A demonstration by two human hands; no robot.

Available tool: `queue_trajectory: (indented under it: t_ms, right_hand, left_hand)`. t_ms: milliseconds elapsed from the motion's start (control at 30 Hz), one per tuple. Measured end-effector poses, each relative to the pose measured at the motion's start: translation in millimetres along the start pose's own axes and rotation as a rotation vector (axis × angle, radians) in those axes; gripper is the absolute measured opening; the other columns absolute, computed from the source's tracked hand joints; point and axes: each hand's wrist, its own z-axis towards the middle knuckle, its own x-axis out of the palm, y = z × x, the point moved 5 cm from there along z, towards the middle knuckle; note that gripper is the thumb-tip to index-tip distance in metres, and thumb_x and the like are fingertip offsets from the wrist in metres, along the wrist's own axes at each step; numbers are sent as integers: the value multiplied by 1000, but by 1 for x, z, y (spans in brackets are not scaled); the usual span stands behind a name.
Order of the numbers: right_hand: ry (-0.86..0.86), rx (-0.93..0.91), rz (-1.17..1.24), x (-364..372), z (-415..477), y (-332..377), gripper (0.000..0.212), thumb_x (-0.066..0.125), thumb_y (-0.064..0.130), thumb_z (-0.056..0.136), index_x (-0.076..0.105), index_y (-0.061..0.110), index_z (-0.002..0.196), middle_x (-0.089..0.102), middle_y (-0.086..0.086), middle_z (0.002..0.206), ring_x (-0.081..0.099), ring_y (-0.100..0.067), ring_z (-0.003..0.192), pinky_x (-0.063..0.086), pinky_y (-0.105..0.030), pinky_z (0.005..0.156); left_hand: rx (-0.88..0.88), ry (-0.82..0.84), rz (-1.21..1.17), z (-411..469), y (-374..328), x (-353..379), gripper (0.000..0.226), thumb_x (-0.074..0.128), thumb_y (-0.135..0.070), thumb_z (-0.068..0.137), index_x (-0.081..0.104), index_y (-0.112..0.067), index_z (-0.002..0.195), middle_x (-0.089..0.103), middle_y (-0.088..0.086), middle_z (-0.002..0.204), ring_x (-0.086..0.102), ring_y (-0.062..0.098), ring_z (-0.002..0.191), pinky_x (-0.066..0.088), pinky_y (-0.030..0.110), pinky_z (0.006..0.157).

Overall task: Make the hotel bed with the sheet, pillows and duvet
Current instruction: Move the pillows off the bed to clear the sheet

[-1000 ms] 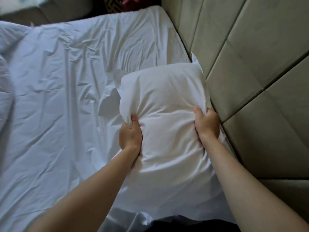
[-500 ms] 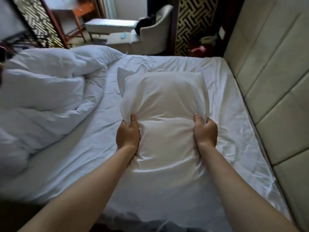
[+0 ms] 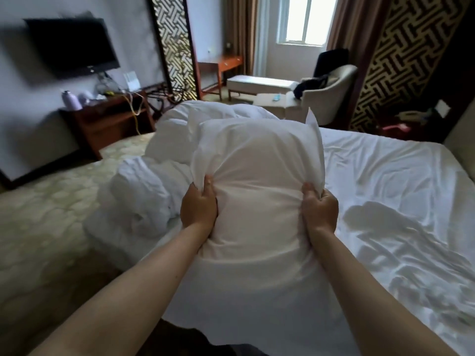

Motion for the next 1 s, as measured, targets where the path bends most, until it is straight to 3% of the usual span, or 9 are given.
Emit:
queue_trajectory:
  t_ms: [200, 333, 467, 600, 733, 867, 1000]
  right_hand:
    - [100, -62, 32, 85, -23, 48, 22, 56, 39, 92, 62, 18, 86, 64, 2, 86, 63, -24, 96, 48, -34, 90]
    - [141, -109, 66, 142, -21, 73, 23, 57, 38, 92, 60, 18, 81, 61, 6, 77, 60, -19, 88, 47, -32, 85]
    - [162, -137, 102, 206, -5, 93, 25, 57, 38, 92, 62, 16, 81, 62, 3, 78, 60, -20, 86, 47, -31, 82]
    - [147, -163, 121, 274, 26, 112, 28, 58, 38, 92, 60, 16, 75, 62, 2, 75, 62, -23, 86, 47, -34, 80]
    - [101, -136, 111, 337, 63, 128, 36, 57, 46, 88, 66, 12, 81, 71, -8, 88, 65, -28, 93, 50, -41, 87]
    - [71, -136, 128, 387, 89, 144, 35, 58, 37, 91, 68, 3, 89, 69, -7, 86, 65, -26, 93, 47, -33, 83]
    - [17, -127, 144, 439, 110, 146, 33, 59, 34, 91, 69, 2, 93, 72, -12, 93, 66, -28, 96, 47, -34, 83]
  left_hand:
    - [-19, -121, -28, 55, 23, -71, 52, 35, -51, 99, 56, -13, 128, 60, 12, 128, 53, 31, 119, 38, 34, 95]
    - [-37, -180, -26, 108, 39, -97, 58, 33, -57, 96, 50, -17, 133, 59, 9, 130, 53, 30, 119, 39, 36, 98]
    - [-9, -233, -50, 172, 47, -113, 60, 31, -64, 90, 58, -19, 117, 59, 6, 120, 52, 27, 118, 41, 35, 93]
    - [2, -248, -53, 244, 44, -115, 52, 36, -55, 96, 62, -13, 111, 66, 9, 112, 57, 31, 108, 42, 36, 89]
    - [14, -246, -26, 319, 39, -107, 50, 36, -53, 97, 61, -13, 114, 65, 9, 115, 57, 31, 109, 38, 32, 83]
    - [14, -233, -4, 383, 42, -99, 52, 35, -54, 97, 60, -13, 116, 64, 9, 117, 57, 30, 110, 40, 35, 89]
    - [34, -206, -12, 447, 56, -89, 52, 36, -55, 96, 60, -12, 114, 65, 8, 114, 58, 30, 108, 41, 34, 86]
